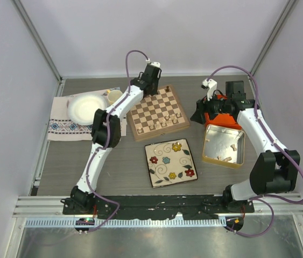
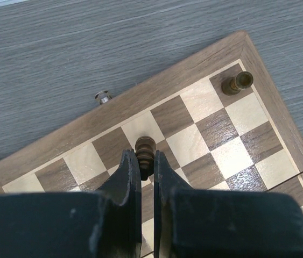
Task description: Set up the chess pieces on the board
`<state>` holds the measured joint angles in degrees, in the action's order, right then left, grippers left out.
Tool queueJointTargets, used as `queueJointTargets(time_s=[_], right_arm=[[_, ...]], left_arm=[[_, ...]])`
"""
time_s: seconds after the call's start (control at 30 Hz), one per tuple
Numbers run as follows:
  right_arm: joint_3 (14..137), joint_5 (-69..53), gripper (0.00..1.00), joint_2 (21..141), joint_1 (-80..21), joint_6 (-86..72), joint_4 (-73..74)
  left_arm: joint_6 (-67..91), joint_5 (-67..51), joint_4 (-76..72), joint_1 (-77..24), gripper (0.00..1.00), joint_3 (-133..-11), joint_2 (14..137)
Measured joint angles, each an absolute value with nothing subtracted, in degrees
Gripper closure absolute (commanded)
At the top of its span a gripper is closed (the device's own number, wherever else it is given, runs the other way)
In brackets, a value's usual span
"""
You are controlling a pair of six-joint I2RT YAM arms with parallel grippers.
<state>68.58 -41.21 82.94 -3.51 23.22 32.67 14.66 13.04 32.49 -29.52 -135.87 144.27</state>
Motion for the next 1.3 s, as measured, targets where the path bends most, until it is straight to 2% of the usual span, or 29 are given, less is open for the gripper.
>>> queueJointTargets(time_s=[0.3, 1.0, 1.3], right_arm=[[68.58, -41.23, 0.21, 83.02, -3.51, 23.4, 33.01], [68.58, -41.67, 0.2, 83.77, -3.09, 23.4, 33.08], [68.58, -41.93, 0.2, 83.79, -2.87, 23.4, 33.08]], left_arm=[[14.59, 13.54, 31.2, -29.52, 0.92, -135.96, 145.18], [14.66, 14.2, 29.39, -29.39, 0.65, -136.49, 146.52], [14.74, 14.48, 29.41, -29.17, 0.6, -136.49, 146.65]])
